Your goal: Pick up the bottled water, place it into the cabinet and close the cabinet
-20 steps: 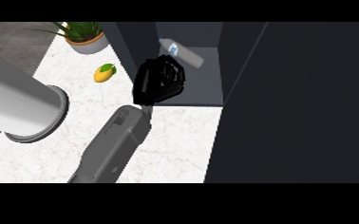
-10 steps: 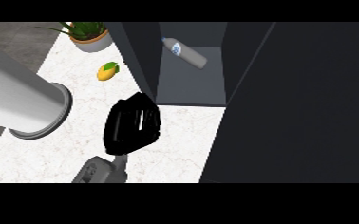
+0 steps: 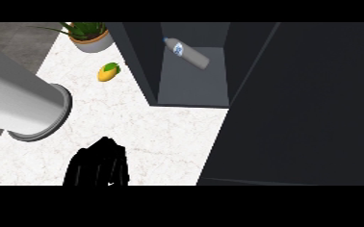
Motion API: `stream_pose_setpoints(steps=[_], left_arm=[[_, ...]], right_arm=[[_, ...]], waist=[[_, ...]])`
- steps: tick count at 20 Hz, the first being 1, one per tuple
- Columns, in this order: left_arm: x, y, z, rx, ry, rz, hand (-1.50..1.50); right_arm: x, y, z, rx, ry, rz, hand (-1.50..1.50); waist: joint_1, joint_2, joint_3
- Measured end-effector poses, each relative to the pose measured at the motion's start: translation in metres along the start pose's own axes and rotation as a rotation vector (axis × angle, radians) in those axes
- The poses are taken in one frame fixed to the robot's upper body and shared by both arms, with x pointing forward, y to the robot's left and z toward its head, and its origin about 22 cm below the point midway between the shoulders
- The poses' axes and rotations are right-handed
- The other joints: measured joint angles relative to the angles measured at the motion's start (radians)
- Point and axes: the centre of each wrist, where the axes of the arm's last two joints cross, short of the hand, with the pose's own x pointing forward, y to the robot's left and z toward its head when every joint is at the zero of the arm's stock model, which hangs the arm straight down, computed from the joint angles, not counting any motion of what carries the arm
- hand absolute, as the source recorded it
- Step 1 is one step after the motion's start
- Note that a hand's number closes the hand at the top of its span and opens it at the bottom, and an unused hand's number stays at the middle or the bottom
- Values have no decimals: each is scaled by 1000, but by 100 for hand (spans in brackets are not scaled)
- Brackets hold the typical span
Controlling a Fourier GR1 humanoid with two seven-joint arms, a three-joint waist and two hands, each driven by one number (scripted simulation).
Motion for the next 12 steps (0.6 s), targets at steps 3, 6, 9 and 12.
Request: stream_pose_setpoints(steps=[3,6,9,12], left_arm=[[20,10,18,11,-9,-10,150],[39,18,33,25,-16,-17,150],[51,26,48,33,-23,-25,150],[67,34,60,43,-29,-28,150]], right_arm=[[3,1,-7,18,14,3,150],[5,4,-16,20,10,-4,150],[12,8,-29,25,-16,-13,150],[22,18,-46,31,-58,-51,150]], waist=[[1,0,-1],[1,1,-1],[1,2,-2],[1,3,-2]])
